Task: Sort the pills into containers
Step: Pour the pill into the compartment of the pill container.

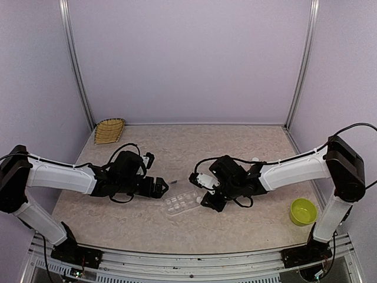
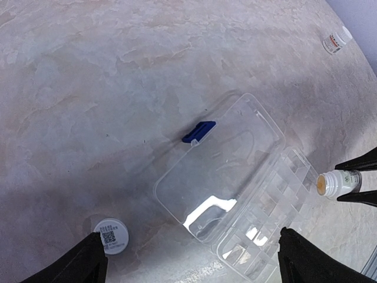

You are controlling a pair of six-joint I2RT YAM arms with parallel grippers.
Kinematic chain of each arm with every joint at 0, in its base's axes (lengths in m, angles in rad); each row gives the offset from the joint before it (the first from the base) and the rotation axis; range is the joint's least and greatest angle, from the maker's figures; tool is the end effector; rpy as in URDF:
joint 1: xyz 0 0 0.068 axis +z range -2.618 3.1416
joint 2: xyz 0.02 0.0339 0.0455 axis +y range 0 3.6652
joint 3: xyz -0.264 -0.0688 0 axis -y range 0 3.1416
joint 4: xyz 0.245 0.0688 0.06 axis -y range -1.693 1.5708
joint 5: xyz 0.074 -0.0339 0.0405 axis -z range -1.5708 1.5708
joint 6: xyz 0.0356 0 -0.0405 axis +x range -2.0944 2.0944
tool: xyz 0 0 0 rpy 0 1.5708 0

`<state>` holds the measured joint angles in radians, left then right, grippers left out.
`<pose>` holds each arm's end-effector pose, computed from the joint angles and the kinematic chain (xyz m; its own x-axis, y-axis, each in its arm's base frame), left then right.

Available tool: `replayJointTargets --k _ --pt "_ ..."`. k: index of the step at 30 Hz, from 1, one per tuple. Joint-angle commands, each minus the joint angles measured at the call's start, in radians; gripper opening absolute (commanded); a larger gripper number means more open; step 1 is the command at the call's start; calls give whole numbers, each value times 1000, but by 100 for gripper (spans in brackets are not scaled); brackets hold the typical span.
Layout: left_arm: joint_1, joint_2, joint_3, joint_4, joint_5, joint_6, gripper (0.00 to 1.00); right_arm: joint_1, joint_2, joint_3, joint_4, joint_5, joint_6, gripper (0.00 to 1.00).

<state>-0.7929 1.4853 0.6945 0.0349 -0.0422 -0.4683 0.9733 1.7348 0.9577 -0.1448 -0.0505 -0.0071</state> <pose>0.2061 -0.2071 0.1694 -0.7411 0.1097 -0.6624 0.3986 0.8657 -0.3026 0.1932 0.2871 0.1576 -0.4422 -0.6625 -0.6046 -0.8460 0.5319 0.0359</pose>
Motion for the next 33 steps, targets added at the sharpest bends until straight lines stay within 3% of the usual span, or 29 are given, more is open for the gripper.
replayJointTargets --k 1,33 --pt "-6 -17 8 13 -4 -4 99 10 20 32 -57 25 -15 9" --pt "-8 -15 -9 28 -4 -12 99 20 46 99 -182 48 -37 9"
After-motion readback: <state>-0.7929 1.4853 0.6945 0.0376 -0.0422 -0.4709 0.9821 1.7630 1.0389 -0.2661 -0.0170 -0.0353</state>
